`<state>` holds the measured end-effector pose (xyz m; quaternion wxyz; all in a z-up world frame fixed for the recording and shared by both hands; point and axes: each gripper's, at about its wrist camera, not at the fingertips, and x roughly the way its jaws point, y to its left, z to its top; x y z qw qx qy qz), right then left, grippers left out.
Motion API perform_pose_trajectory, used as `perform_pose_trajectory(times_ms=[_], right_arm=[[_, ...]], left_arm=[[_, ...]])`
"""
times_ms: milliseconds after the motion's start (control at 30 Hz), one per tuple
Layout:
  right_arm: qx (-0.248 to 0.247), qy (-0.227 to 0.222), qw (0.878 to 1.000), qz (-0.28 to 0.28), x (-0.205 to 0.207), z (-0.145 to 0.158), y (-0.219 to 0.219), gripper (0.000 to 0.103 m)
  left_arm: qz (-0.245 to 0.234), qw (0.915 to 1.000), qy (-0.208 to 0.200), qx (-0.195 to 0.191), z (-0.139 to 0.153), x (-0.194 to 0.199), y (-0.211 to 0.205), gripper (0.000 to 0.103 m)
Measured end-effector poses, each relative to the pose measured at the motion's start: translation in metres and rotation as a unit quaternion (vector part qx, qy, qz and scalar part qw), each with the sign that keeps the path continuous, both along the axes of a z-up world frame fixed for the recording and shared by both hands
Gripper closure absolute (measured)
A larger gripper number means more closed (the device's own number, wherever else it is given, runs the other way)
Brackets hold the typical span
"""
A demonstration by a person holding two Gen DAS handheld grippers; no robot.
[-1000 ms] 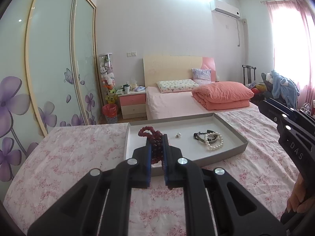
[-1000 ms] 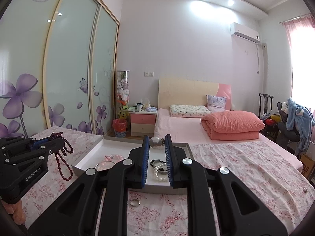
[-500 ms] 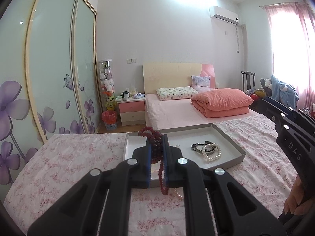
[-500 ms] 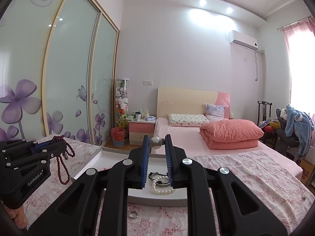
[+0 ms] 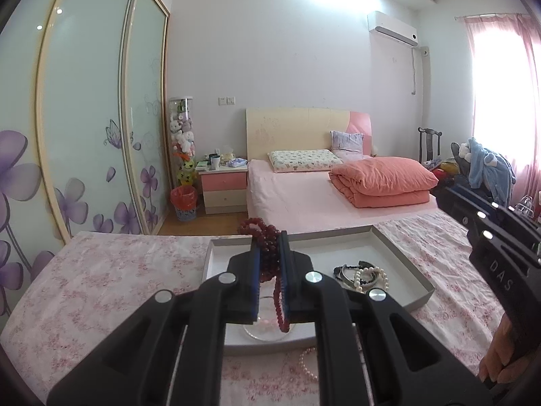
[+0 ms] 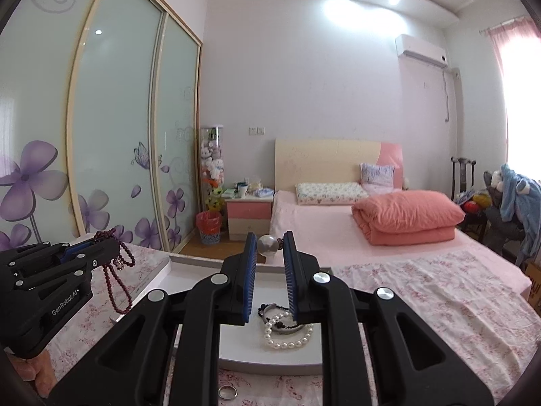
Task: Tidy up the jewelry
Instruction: 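Carry the red necklace with the left tool while the right tool carries the earring into the tray, then open both tools in the tray and lift them away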
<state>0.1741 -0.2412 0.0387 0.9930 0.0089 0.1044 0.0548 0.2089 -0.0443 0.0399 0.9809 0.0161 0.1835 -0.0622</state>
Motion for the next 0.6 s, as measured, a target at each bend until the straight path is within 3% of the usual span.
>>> perform_pose_trajectory(times_ms=[233,467,600], right_arm=[[0.026,0.062,0.998,0.011,0.042,-0.017,-0.002,0.086],[0.059,0.159,0.985,0.026,0.086,-0.049,-0.005,0.086],[0.066,0.187,0.98,0.027,0.096,-0.062,-0.003,0.086]], left_arm=[[-0.007,0.9993,0.035,-0.008,-0.015,0.043,-0.004,0.092],[-0.01,0.9958,0.088,-0.019,-0.041,0.078,-0.003,0.092],[-0.015,0.9936,0.11,-0.024,-0.053,0.091,-0.002,0.092]])
